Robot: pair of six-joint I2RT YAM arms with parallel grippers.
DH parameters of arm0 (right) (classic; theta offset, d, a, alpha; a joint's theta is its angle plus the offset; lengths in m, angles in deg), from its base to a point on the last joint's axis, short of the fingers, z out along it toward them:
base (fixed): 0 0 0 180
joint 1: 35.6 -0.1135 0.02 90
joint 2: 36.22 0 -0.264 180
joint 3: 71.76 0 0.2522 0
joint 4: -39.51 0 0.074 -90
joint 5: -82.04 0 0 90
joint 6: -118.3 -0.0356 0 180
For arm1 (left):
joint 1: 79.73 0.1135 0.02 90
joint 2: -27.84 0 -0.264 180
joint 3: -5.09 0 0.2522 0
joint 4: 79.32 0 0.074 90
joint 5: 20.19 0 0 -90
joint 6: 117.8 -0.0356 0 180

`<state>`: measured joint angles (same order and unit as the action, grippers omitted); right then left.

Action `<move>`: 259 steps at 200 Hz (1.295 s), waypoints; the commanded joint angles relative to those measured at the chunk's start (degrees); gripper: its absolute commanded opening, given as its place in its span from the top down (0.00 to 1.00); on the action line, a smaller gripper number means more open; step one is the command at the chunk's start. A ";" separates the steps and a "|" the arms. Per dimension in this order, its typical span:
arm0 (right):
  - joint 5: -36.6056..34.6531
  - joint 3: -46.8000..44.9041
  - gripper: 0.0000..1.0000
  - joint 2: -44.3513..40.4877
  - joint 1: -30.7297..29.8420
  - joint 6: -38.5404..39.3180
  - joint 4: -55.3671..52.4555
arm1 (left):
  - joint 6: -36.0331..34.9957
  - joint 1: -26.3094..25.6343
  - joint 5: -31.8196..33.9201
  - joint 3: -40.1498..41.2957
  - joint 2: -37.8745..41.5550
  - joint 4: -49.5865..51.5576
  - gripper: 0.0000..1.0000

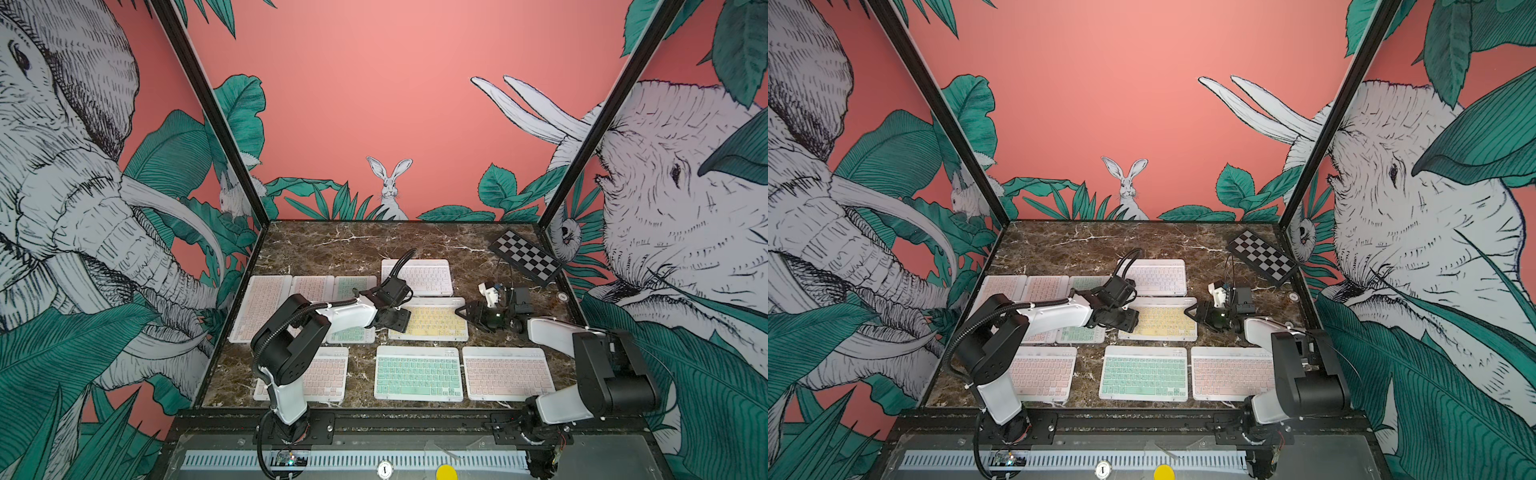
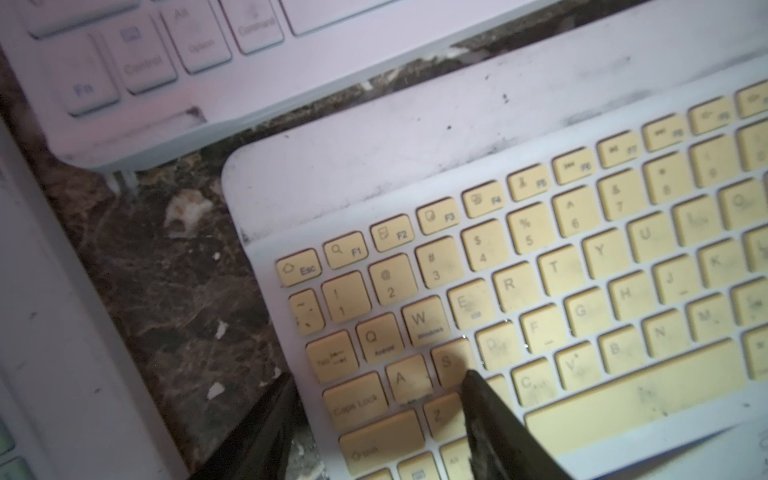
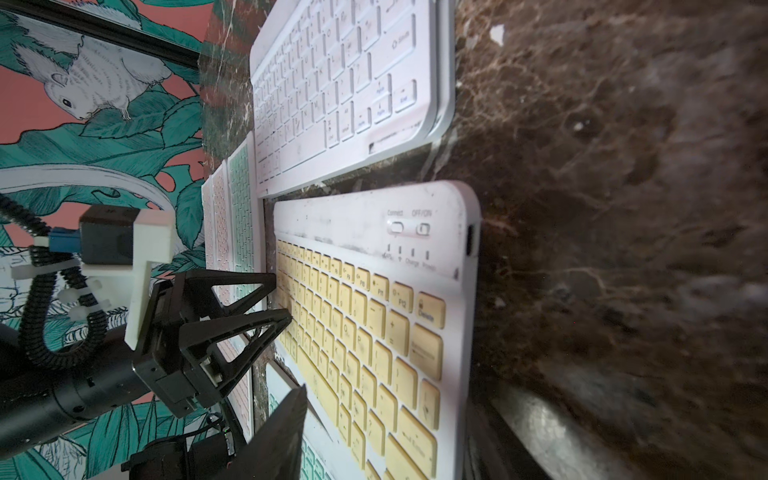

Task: Stack the numeric keypads
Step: Pick up the numeric keypad from the center of the board.

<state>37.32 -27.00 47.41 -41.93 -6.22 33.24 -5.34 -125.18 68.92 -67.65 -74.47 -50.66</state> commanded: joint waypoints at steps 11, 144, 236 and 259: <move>5.36 -0.57 0.42 -2.14 -0.71 1.39 0.23 | -0.40 -1.36 -5.08 0.55 2.72 -3.32 0.35; 7.10 -1.01 0.48 -1.27 -0.92 1.12 0.85 | 0.05 -1.44 -5.56 0.69 2.68 -4.13 0.35; 7.88 -1.47 0.51 -0.93 -1.76 -0.92 3.66 | 0.31 -1.66 -6.53 0.78 1.78 -4.79 0.35; 7.55 -1.47 0.53 -0.69 -2.00 -1.11 3.97 | 0.39 -1.88 -6.63 0.70 1.56 -4.79 0.35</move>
<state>43.24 -28.53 46.36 -43.39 -6.77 34.07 -5.32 -126.45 63.09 -67.65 -73.59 -54.84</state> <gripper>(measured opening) 0.483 0.648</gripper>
